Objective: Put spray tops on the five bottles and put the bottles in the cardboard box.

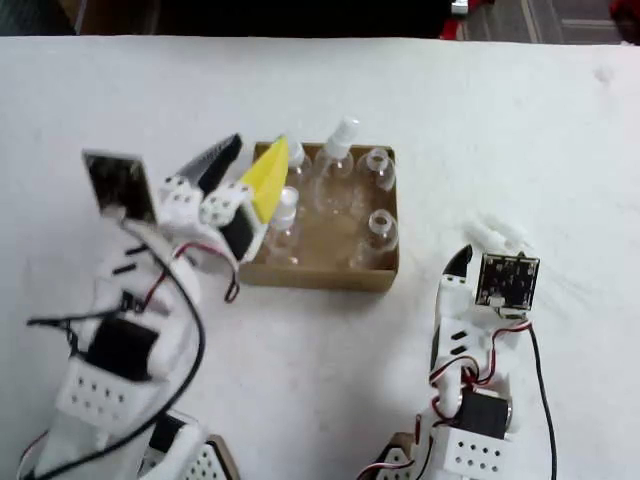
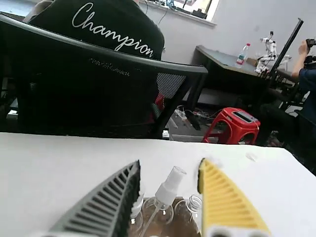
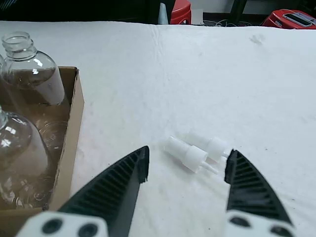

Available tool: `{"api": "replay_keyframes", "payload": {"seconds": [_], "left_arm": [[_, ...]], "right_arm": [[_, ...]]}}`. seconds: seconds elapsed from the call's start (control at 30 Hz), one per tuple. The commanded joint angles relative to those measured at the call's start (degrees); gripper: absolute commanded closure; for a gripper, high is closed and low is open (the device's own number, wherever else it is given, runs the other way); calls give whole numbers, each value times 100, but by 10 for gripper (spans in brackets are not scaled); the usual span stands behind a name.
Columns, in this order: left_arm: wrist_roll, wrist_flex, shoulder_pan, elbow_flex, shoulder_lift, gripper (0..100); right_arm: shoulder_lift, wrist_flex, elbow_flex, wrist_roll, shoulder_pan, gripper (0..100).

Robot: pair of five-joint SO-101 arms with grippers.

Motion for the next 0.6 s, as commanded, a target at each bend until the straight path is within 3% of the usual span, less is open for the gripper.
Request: {"api": "replay_keyframes", "payload": {"seconds": [0.0, 0.3, 0.57], "left_arm": [[79, 273, 48, -1213, 1648, 823], [53, 2462, 31, -3314, 3618, 823], [79, 2585, 75, -3305, 3943, 837]], "right_arm": [[-4, -48, 53, 62, -40, 769], [-4, -48, 53, 62, -40, 769], [-4, -48, 53, 62, -40, 769]]}}
